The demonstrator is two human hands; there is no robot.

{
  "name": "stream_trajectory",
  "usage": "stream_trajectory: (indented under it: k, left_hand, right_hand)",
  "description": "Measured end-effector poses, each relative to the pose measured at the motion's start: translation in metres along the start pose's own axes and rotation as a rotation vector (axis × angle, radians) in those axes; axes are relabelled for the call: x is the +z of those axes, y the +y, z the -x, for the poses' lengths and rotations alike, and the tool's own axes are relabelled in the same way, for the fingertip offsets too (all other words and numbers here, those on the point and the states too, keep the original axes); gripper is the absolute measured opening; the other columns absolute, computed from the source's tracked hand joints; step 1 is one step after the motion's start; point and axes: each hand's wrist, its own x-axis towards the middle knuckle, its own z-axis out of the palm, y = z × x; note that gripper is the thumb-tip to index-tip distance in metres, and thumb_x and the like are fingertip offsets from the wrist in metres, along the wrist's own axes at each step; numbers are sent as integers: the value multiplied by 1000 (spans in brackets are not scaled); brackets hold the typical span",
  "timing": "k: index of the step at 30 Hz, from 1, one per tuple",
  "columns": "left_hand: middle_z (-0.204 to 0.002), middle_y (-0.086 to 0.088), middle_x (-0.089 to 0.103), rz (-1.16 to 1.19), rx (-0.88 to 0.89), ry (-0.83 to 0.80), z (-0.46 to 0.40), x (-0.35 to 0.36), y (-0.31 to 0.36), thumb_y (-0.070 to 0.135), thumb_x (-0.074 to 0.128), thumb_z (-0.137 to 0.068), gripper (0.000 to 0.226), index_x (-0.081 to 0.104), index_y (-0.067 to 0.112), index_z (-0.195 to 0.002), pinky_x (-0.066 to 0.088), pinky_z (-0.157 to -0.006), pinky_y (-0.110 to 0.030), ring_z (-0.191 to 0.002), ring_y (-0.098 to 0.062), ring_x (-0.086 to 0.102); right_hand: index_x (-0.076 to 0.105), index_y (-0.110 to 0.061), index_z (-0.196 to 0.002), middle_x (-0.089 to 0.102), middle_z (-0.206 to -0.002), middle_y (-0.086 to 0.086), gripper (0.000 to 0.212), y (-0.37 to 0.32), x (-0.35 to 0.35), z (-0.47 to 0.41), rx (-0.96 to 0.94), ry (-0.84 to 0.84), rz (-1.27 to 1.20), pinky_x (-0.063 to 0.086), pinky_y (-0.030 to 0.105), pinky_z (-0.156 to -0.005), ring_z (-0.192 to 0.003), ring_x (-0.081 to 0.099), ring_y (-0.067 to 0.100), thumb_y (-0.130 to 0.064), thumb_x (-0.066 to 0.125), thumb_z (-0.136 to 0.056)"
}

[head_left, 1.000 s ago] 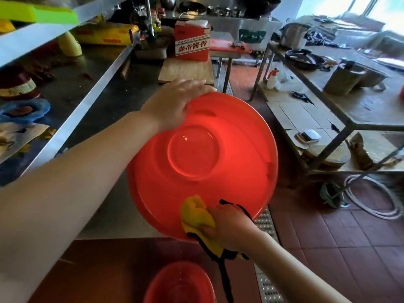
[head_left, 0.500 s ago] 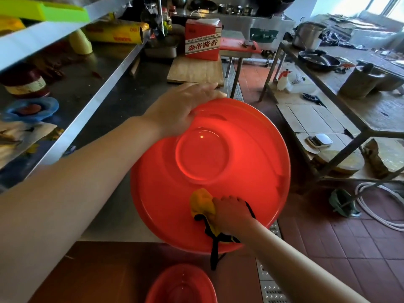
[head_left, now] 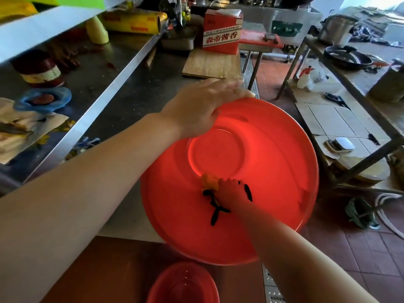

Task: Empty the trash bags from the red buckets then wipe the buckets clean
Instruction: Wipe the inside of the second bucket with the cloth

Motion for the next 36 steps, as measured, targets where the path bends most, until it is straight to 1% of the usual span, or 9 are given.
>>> stream_trajectory:
  k: [6,10,14,20,27,30,33,34,36]
  left_hand:
    - [-154,8,40,6,14,-23,-4,2,6,4,46,-91,65,43,40,-145,32,-108,-35,-140,-17,37]
    - [-152,11,42,36,-2,-18,-2,0,5,0,48,-89,68,46,39,-144,25,-106,-24,-139,-14,38]
    - [-150,13,45,69,-9,-24,2,-2,4,2,49,-89,66,46,38,-144,27,-107,-24,-137,-12,40]
    - [-147,12,48,95,-8,-20,11,-4,5,9,51,-90,59,48,36,-143,28,-104,-24,-135,-14,43]
    - [-147,12,47,90,-14,-28,19,-2,10,13,54,-94,56,47,39,-143,28,-105,-24,-136,-12,41]
    - [-148,10,48,96,5,-35,16,-4,12,8,52,-92,59,47,37,-143,31,-111,-29,-136,-13,42]
    - [-148,8,48,115,8,-53,12,-4,10,6,53,-91,60,48,34,-144,28,-111,-25,-136,-13,41]
    - [-148,9,47,121,-4,-56,10,-4,9,6,53,-91,61,48,35,-144,28,-111,-25,-137,-12,40]
    - [-147,13,47,133,-47,-65,7,-3,5,5,53,-91,63,46,39,-143,29,-111,-25,-136,-9,40]
  right_hand:
    - [41,-15,-135,47,-140,15,52,-3,4,-17,79,-34,-58,27,50,-112,-131,41,35,-50,43,-96]
    - [39,-12,-140,45,-142,12,46,-3,-5,-6,29,-88,-43,36,42,-103,-131,42,33,-38,40,-101]
    - [45,-18,-133,53,-135,11,49,-1,-9,10,-14,-135,-45,40,46,-103,-124,50,32,-48,47,-95]
    - [52,-21,-129,60,-123,6,48,14,-18,82,-132,-49,21,42,44,-96,-117,55,30,-54,45,-95]
    - [46,-19,-132,54,-128,8,56,14,-23,151,-150,-90,100,35,46,-103,-122,48,31,-61,40,-95]
    - [47,-23,-129,55,-129,5,57,18,-25,183,-163,-69,102,32,45,-107,-125,46,28,-66,40,-92]
    - [47,-23,-133,54,-132,2,58,29,-26,210,-189,-16,76,26,45,-114,-131,42,24,-64,41,-92]
    - [52,-22,-128,59,-125,2,56,30,-23,213,-203,50,73,29,48,-113,-128,47,25,-63,41,-91]
    - [67,-18,-99,69,-92,3,59,34,-19,214,-186,197,47,47,54,-97,-101,65,29,-65,37,-79]
